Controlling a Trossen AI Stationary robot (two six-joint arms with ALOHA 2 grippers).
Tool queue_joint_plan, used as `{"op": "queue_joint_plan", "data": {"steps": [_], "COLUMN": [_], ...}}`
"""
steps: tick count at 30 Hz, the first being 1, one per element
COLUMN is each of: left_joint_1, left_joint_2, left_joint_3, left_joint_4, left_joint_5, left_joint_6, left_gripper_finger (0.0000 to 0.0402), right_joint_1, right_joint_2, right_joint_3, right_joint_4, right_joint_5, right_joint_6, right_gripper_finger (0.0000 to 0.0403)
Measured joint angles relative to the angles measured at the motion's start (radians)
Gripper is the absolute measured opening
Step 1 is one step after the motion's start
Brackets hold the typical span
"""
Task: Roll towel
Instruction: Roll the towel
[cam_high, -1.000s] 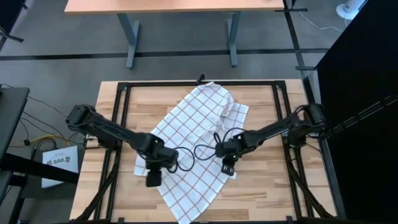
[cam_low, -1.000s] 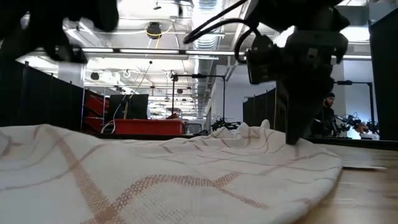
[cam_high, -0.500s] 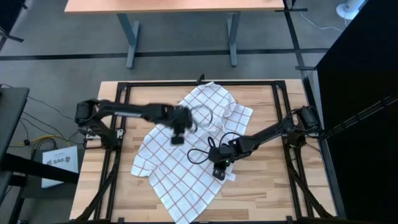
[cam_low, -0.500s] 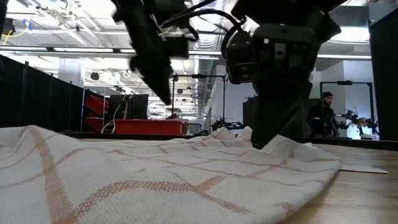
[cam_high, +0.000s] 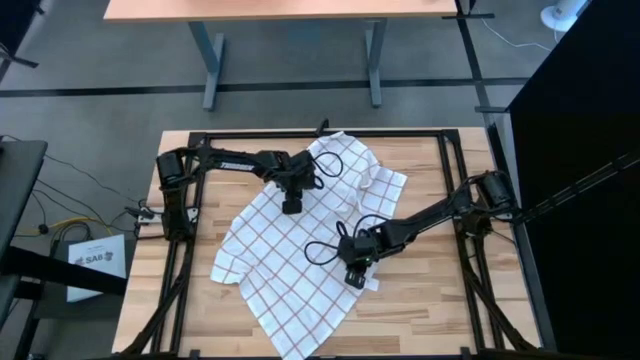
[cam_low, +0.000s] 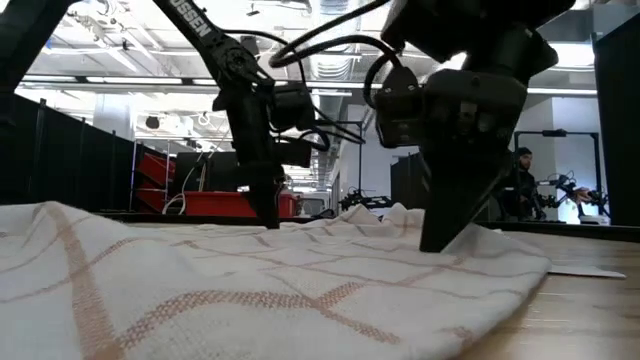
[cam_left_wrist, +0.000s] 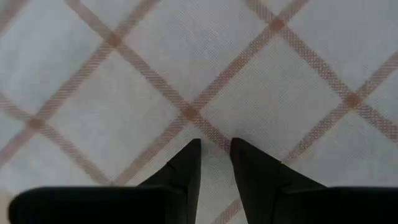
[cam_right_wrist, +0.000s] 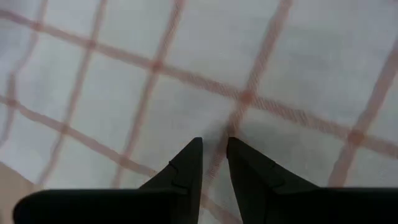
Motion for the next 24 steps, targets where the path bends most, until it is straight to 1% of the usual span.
{"op": "queue_joint_plan", "data": {"steps": [4, 8, 11, 17, 19, 22, 24], "left_joint_1": [0.037, 0.085, 0.114, 0.120, 0.120, 0.119, 0.116], "left_joint_2": [-0.005, -0.015, -0.017, -0.031, -0.046, -0.084, -0.144], "left_joint_3": [0.000, -0.001, -0.001, -0.087, -0.124, -0.153, -0.163], "left_joint_4": [-0.032, -0.099, -0.151, -0.139, -0.107, -0.094, -0.082], "left_joint_5": [0.008, 0.011, 0.054, 0.088, 0.094, 0.097, 0.084], "left_joint_6": [-0.005, -0.027, -0.045, -0.073, -0.094, -0.117, -0.130], "left_gripper_finger": [0.0077, 0.0077, 0.0077, 0.0077, 0.0077, 0.0077, 0.0077], "right_joint_1": [0.018, 0.031, 0.033, 0.033, 0.037, 0.036, 0.025], "right_joint_2": [-0.007, -0.023, -0.030, -0.035, -0.046, -0.100, -0.158], "right_joint_3": [-0.034, -0.067, -0.074, -0.074, -0.075, -0.081, -0.077], "right_joint_4": [-0.030, -0.068, -0.095, -0.141, -0.167, -0.189, -0.225], "right_joint_5": [0.007, 0.007, 0.007, 0.002, 0.002, 0.010, 0.045], "right_joint_6": [0.007, 0.008, 0.000, -0.044, -0.057, -0.057, -0.052], "right_gripper_finger": [0.0065, 0.0065, 0.0065, 0.0065, 0.0065, 0.0065, 0.0065]}}
